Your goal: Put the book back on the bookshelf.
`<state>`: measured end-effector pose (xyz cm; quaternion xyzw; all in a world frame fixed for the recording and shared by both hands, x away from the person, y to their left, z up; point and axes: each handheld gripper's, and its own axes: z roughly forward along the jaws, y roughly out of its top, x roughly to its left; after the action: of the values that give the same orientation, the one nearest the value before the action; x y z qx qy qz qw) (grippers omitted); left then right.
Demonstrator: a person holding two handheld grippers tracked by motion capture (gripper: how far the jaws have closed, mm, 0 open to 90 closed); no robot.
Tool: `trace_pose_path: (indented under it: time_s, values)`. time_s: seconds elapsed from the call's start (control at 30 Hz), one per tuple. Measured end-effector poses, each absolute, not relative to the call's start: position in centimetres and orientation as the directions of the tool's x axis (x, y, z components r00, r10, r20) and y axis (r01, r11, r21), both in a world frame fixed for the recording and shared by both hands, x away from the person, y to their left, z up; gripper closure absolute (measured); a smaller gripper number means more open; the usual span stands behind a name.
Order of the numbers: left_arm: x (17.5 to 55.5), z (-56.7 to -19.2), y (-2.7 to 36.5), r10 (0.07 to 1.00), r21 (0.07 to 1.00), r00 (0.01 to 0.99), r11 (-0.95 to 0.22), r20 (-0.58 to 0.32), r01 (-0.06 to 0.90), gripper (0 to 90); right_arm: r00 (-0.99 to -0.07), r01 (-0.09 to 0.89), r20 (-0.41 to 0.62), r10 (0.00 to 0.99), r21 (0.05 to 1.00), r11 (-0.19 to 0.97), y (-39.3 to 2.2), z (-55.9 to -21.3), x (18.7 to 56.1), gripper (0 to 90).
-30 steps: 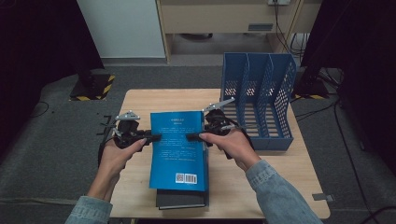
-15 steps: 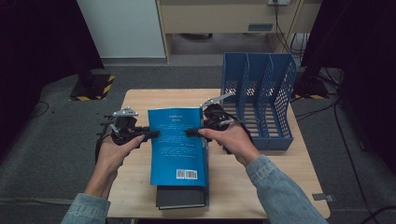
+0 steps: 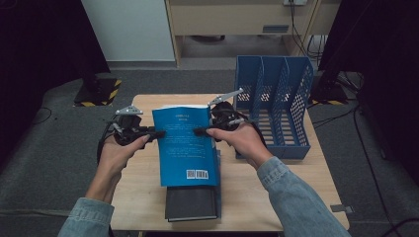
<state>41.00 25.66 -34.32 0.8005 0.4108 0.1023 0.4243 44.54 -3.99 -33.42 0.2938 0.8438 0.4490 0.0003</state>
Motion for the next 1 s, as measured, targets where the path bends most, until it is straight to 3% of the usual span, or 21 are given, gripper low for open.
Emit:
trace_pose_path:
  time_s: [0.23,1.0]
  values:
    - [41.4,-32.8,25.8,0.756,0.770,0.639,-0.323,-0.140,0.551,68.5,-0.836,0.462,0.216,0.505,0.773,0.434,-3.4,-32.2,45.0,59.1]
    - [43.2,-31.3,26.5,0.767,0.783,0.627,-0.305,-0.135,0.542,69.2,-0.836,0.433,0.178,0.518,0.794,0.426,-2.6,-31.0,46.6,59.9]
